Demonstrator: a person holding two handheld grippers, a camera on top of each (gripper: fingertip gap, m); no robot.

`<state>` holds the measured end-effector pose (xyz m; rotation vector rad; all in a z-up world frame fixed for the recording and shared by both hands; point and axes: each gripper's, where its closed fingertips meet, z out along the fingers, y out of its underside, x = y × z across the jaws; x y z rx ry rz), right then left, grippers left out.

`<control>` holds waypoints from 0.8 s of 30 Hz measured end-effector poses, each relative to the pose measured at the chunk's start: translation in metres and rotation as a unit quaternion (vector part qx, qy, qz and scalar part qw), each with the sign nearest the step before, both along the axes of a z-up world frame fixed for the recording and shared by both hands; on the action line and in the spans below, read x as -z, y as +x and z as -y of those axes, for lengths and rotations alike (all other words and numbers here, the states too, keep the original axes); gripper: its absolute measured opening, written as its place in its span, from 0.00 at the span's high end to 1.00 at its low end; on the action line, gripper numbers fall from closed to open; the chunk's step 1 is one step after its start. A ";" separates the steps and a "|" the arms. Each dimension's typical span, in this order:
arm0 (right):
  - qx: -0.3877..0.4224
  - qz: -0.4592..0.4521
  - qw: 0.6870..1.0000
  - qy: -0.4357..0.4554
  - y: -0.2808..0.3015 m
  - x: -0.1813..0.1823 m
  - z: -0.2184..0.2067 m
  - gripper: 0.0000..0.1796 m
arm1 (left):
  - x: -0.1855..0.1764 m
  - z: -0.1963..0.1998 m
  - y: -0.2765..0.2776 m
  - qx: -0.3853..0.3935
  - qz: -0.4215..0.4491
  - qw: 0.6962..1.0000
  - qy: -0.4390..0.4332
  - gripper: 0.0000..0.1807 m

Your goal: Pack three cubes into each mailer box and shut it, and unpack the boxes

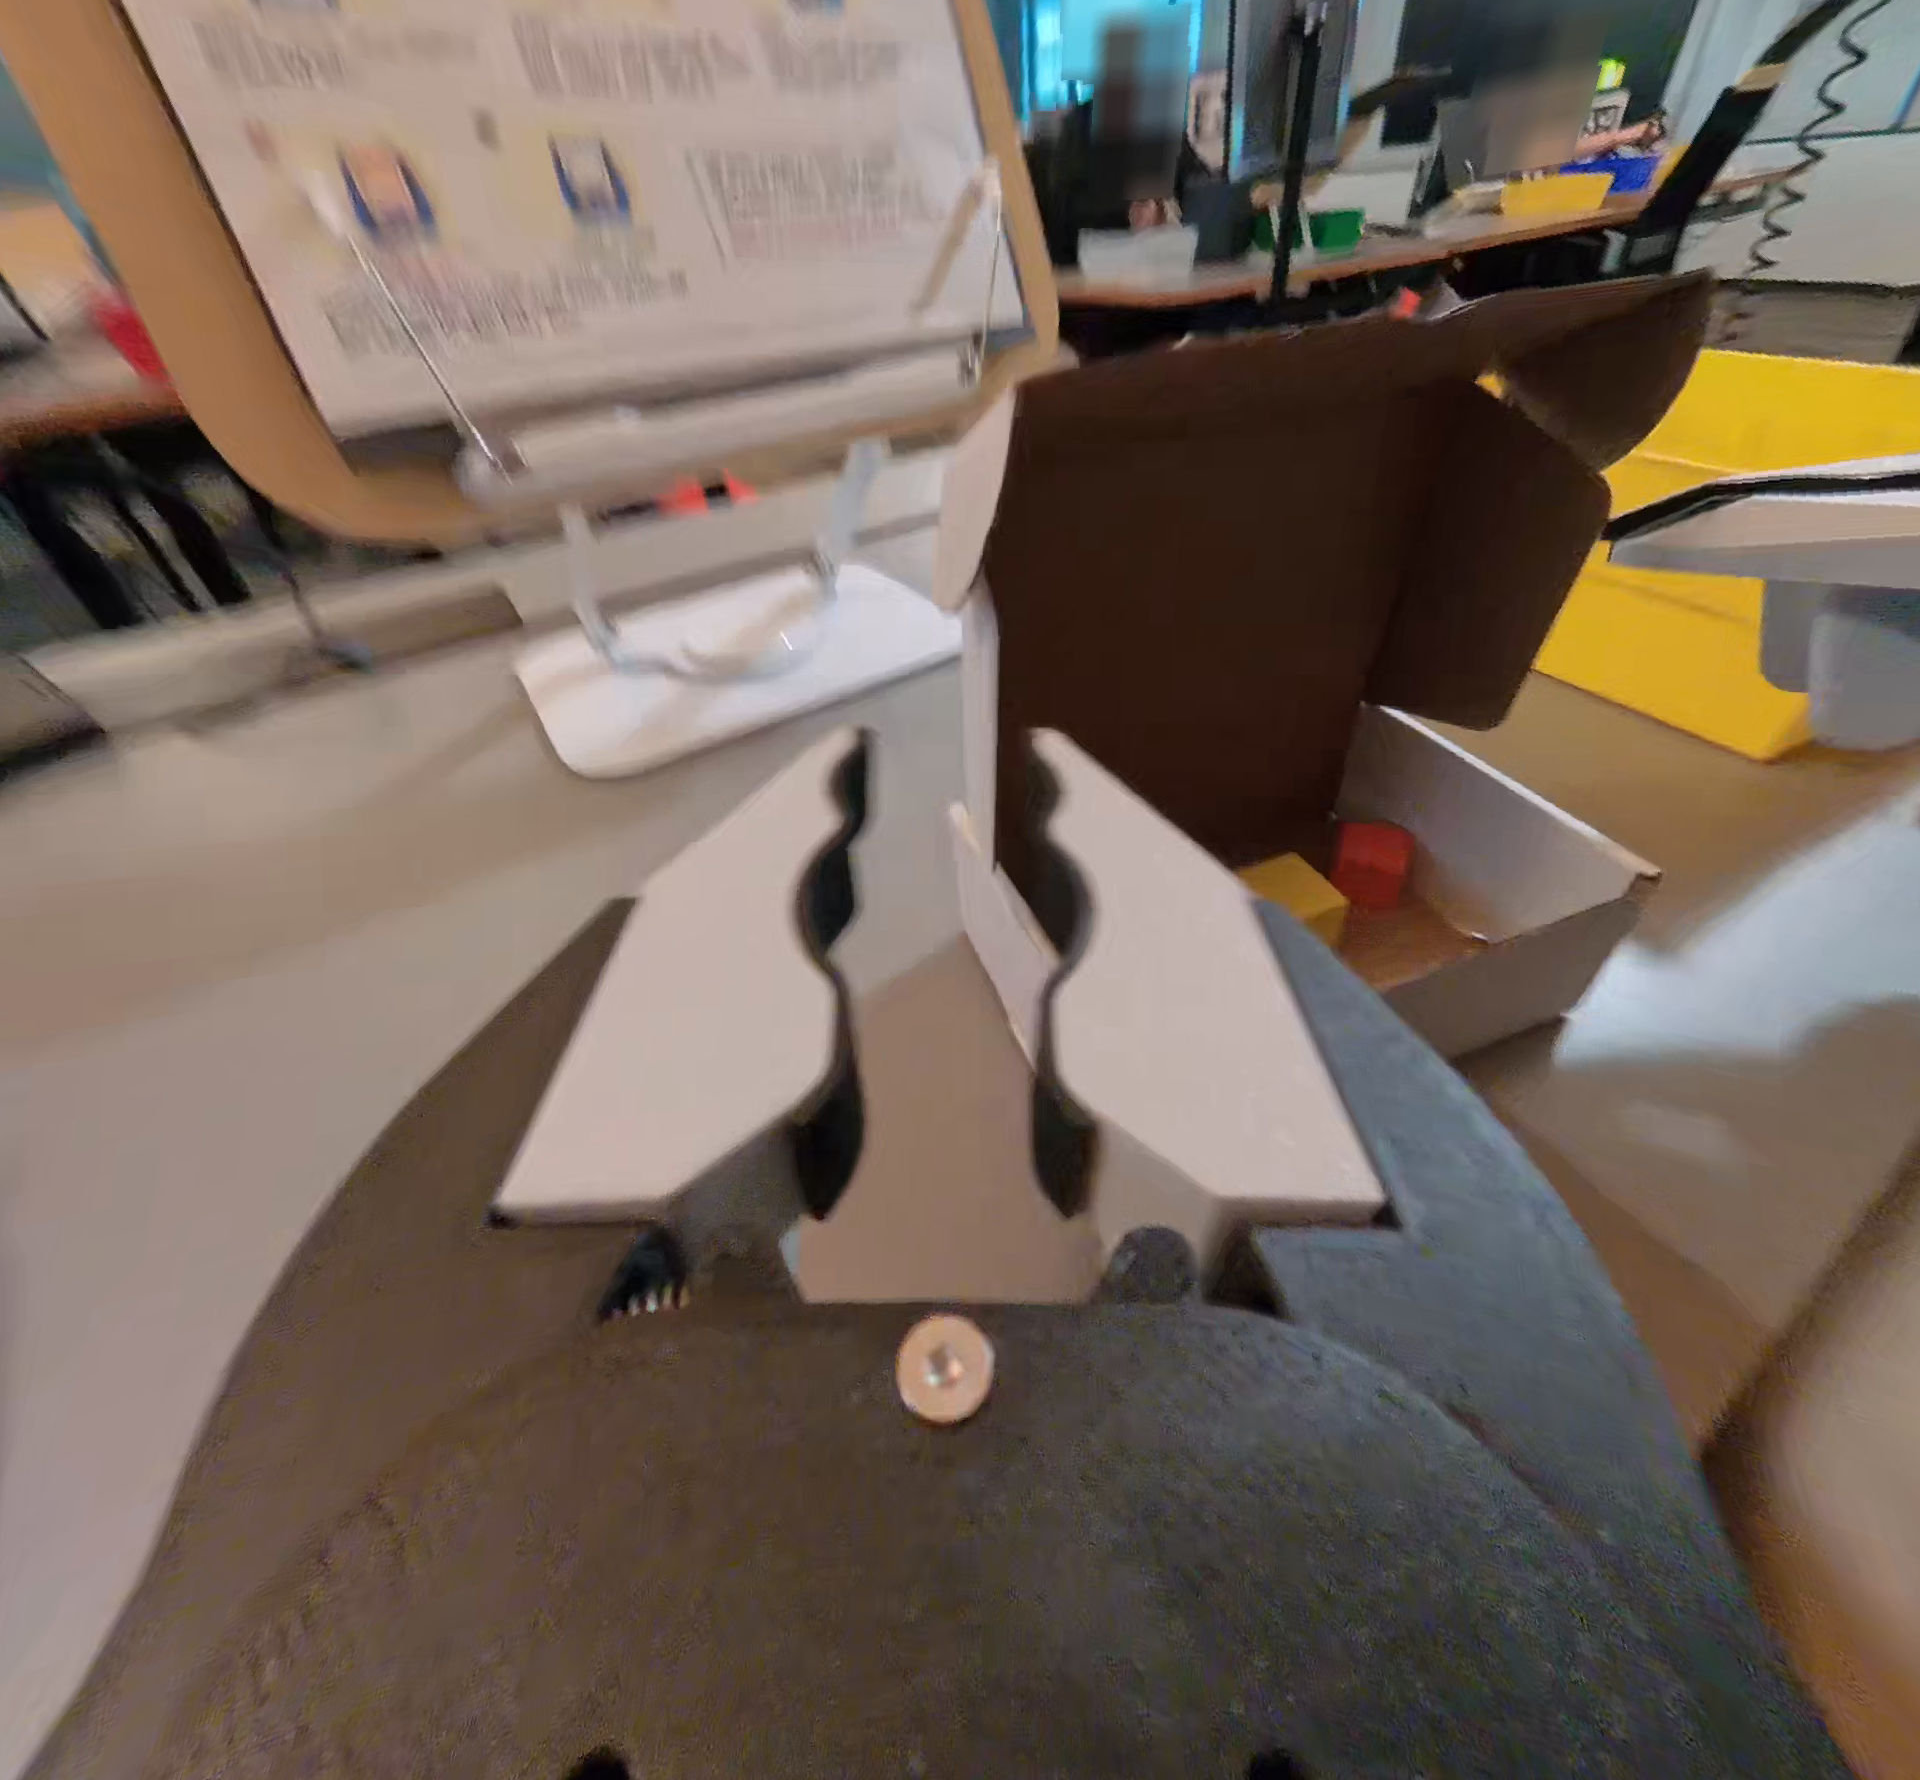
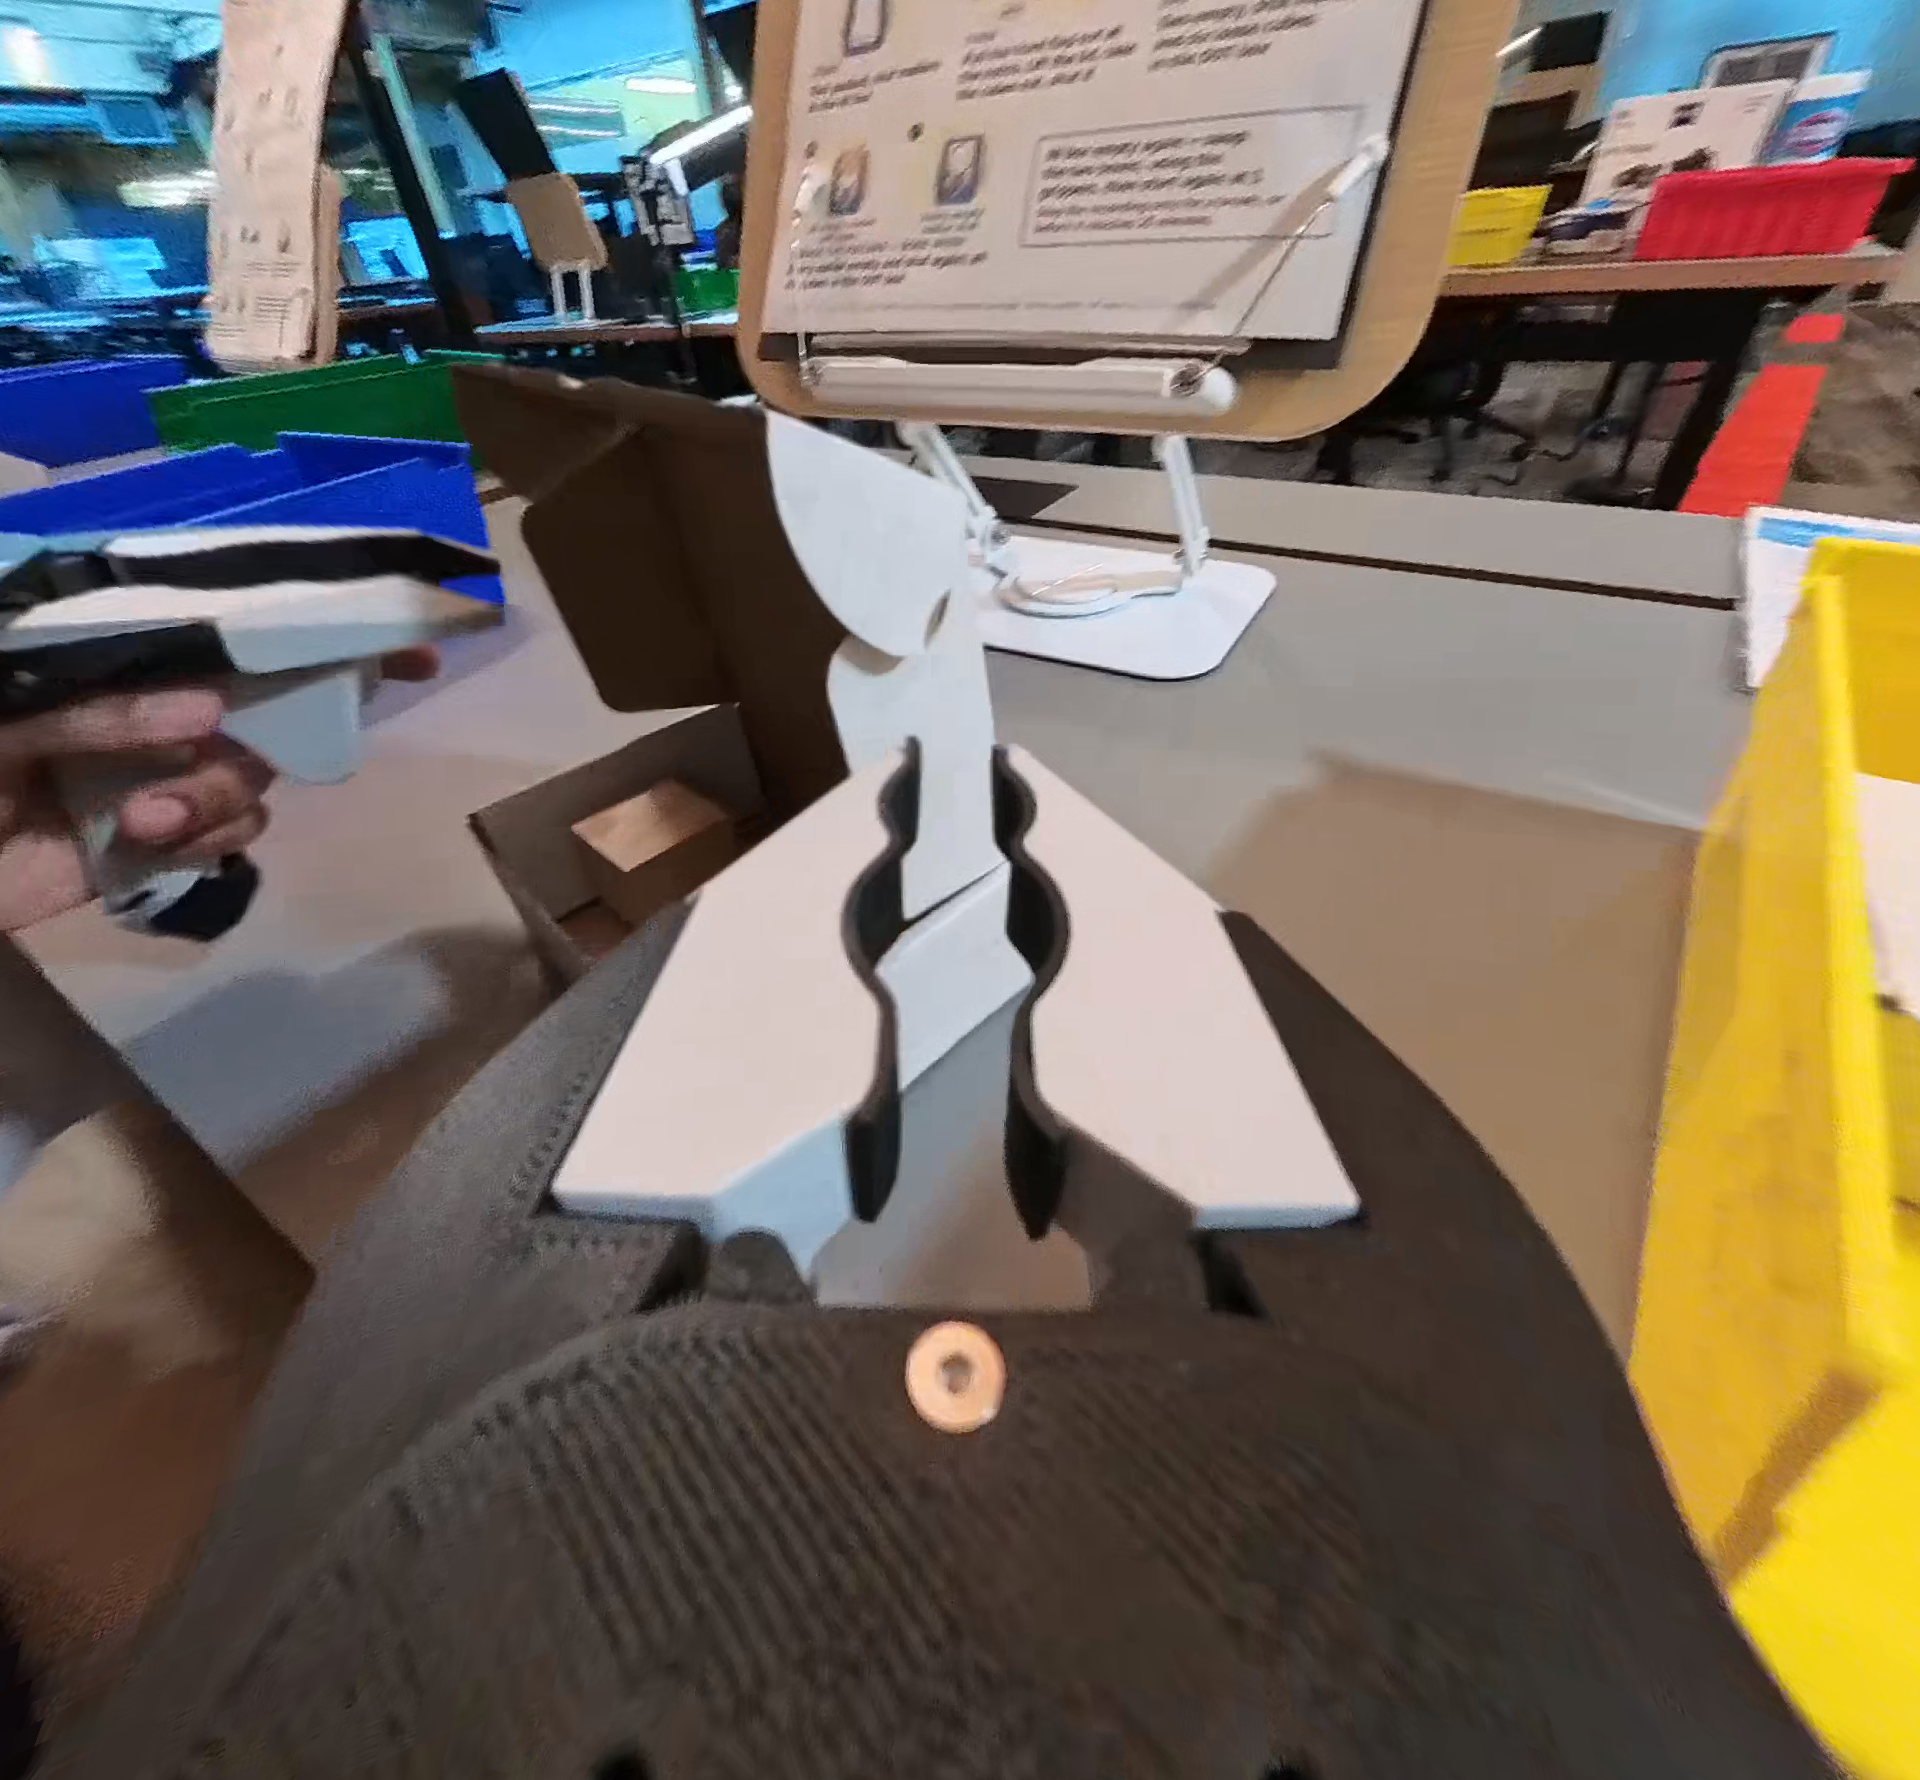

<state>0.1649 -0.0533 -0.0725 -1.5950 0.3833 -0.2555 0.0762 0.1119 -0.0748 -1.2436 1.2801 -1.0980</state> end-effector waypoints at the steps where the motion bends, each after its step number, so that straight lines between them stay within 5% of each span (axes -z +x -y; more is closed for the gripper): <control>1: 0.011 0.011 1.000 -0.004 0.001 -0.001 0.001 0.94 | 0.010 0.001 0.004 0.015 -0.034 0.998 -0.048 0.72; 4: 0.003 0.043 0.999 -0.020 -0.013 -0.007 -0.006 0.90 | 0.002 0.021 0.008 0.097 -0.048 0.968 -0.225 0.61; 7: -0.016 0.057 0.998 -0.024 -0.029 -0.008 -0.014 0.90 | -0.007 0.029 0.003 0.120 -0.003 0.953 -0.278 0.71; 17: -0.081 0.057 0.992 -0.078 -0.027 0.019 -0.044 0.95 | 0.004 0.070 -0.008 0.157 -0.008 0.977 -0.147 0.90; 19: -0.075 0.070 0.989 -0.104 -0.018 0.028 -0.039 0.94 | -0.006 0.060 -0.011 0.098 0.025 0.990 -0.094 0.95; 22: -0.084 0.079 0.987 -0.110 -0.014 0.030 -0.035 0.90 | -0.030 0.029 -0.016 0.023 0.067 0.997 0.032 0.92; 24: -0.095 0.075 0.988 -0.094 -0.019 0.026 -0.037 0.89 | -0.022 0.011 -0.016 0.016 0.042 0.999 0.005 0.86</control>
